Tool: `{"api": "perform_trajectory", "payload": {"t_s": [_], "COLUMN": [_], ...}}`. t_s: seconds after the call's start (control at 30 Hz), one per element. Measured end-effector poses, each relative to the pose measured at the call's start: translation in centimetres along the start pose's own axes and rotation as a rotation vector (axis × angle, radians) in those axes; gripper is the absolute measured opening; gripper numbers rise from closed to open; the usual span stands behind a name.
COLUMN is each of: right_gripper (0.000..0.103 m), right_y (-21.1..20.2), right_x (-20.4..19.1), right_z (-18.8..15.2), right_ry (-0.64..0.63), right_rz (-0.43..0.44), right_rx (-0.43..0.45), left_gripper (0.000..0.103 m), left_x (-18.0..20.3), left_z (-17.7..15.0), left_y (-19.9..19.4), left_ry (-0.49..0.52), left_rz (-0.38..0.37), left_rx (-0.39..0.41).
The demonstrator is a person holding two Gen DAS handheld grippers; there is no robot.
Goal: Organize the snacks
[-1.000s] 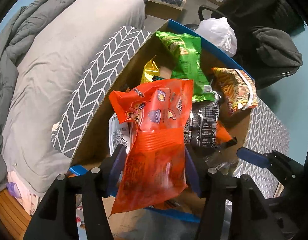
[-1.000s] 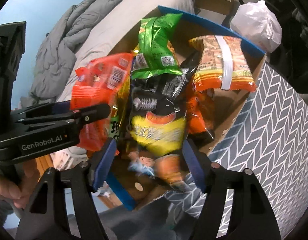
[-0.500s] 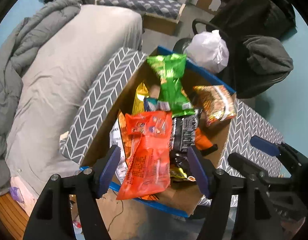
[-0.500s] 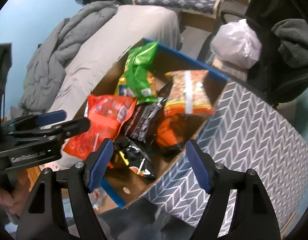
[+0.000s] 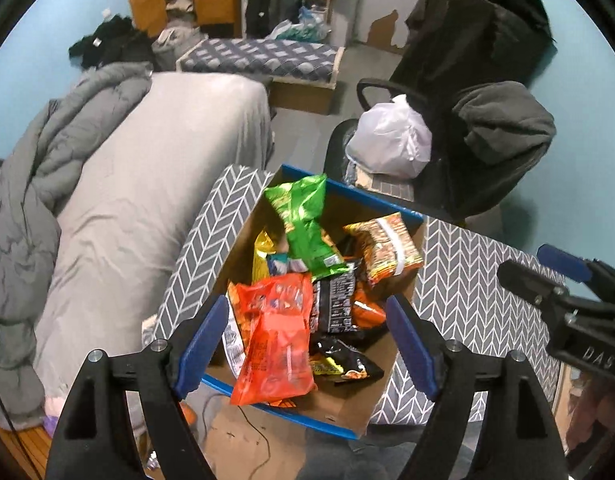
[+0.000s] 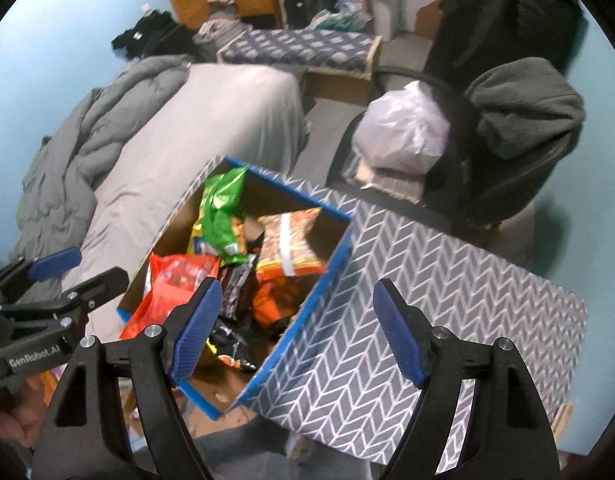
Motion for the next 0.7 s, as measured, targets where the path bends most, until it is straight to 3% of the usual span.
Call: {"api": "perform_trajectory", "payload": {"t_s": [0.33,0.7], "right_gripper": [0.078,0.078], "right_y": [-2.8,-3.4], "right_x": [1.6,2.7], "right_z": [-0.3,-1.5], "right_ry": [0.049,0.086], "right_rz": [-0.063,-0.085], "right_rx": [0.032,0.027], "left_gripper": [0.082,0.082], "left_x": [3.0,4.1], "left_z": [0.5,0.2], "left_y": [-2.5,-3.0], "left_ry": [0.136,0.153], "left_rz": [0.019,-0.001], "left_rx": [0.088,0.083]}}
Point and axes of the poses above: each gripper's, at about its wrist camera, not at the fingertips, and y roughly the way its jaws point, x to its right, z to its top, the point moved 7 cm from there along y, roughly the way its jaws point, and after that the axes turned 15 degrees about -y, right-handed, at the moved point
